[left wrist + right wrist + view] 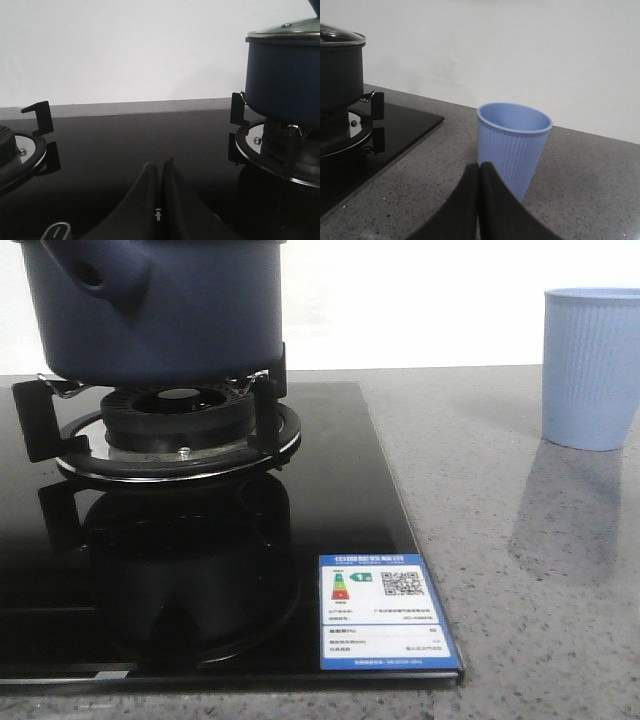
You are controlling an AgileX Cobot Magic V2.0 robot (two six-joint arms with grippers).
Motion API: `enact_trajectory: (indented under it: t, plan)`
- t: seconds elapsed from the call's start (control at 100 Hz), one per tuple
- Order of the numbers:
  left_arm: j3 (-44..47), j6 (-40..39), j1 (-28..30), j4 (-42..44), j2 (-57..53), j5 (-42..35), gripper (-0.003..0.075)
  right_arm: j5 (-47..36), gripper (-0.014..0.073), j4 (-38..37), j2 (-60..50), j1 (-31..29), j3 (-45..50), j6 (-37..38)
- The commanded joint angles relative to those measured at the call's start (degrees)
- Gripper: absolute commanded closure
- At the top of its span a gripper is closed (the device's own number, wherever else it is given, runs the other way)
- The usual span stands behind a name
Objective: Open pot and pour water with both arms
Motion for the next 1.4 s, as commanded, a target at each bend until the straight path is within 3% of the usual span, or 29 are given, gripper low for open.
enact_trajectory:
  t: [0.0,1.15,1.24,1.27,1.389]
  plan:
    - [0.8,-0.7,0.3,-0.7,-1.5,-2.8,0.0736,-1.2,0.0655,1.7,0.2,0.0,-1.4,-0.3]
    - [0.8,-0.7,0.3,-0.7,-1.4,-3.2,0.0736,0.0,0.0655,2.4,0.2,1.4,-1.4,-0.3]
    - [0.8,-0.7,0.3,-0.7,-1.4,-3.2,0.0736,3.8,0.0655,8.0,0.2,3.3,-1.4,-2.3]
    - [0.8,-0.7,0.3,-0.7,-1.4,-3.2,0.0736,5.2,0.0655,13.7,0.2,3.9,-1.4,-5.5]
    - [0.8,-0.7,0.3,-0.7,-1.4,-3.2,0.0736,8.0,0.0655,36.9,1.2,6.3,-1.0,-29.7]
